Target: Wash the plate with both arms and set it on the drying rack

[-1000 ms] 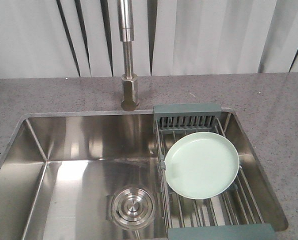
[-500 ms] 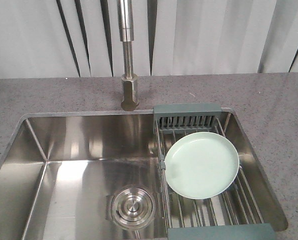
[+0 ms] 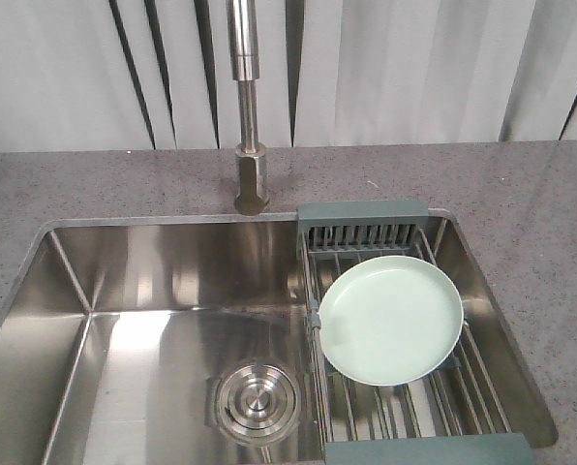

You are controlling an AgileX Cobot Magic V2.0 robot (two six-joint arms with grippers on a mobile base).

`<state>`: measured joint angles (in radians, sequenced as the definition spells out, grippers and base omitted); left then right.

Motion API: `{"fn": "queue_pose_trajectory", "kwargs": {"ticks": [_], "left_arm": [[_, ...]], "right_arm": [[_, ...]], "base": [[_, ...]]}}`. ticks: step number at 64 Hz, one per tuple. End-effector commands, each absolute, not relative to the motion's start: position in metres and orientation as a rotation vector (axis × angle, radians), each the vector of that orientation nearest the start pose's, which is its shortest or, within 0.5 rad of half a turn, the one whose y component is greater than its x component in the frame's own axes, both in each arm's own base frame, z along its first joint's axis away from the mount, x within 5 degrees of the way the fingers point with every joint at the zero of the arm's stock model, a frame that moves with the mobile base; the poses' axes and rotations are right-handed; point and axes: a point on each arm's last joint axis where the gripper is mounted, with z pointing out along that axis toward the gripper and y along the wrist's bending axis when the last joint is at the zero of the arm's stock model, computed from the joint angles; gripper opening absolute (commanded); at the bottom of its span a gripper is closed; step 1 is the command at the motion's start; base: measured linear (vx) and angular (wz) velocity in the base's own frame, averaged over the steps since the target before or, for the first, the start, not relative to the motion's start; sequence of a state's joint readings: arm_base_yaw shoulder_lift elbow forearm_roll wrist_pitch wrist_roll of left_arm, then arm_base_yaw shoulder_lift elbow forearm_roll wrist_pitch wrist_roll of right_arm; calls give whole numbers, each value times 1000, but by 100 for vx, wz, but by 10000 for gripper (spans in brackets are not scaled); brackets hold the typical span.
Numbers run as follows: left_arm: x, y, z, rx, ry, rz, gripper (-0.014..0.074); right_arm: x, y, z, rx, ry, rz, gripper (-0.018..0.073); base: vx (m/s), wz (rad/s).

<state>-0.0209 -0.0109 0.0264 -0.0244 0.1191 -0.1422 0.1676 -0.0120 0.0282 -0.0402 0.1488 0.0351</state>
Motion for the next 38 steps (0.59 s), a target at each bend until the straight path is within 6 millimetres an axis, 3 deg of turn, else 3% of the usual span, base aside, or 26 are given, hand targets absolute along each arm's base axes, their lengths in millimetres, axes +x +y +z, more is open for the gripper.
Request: {"fn": "queue_pose_trajectory", "kwargs": {"ticks": [1,38], "left_arm": [[56,-1,196,-124,1545,-164,-6],[56,-1,196,-124,1545,-164,-6]], "right_arm": [[56,9,191,-133,1583,115,-10],[56,9,191,-133,1586,116,-10]], "base": [[0,0],[0,0]]}}
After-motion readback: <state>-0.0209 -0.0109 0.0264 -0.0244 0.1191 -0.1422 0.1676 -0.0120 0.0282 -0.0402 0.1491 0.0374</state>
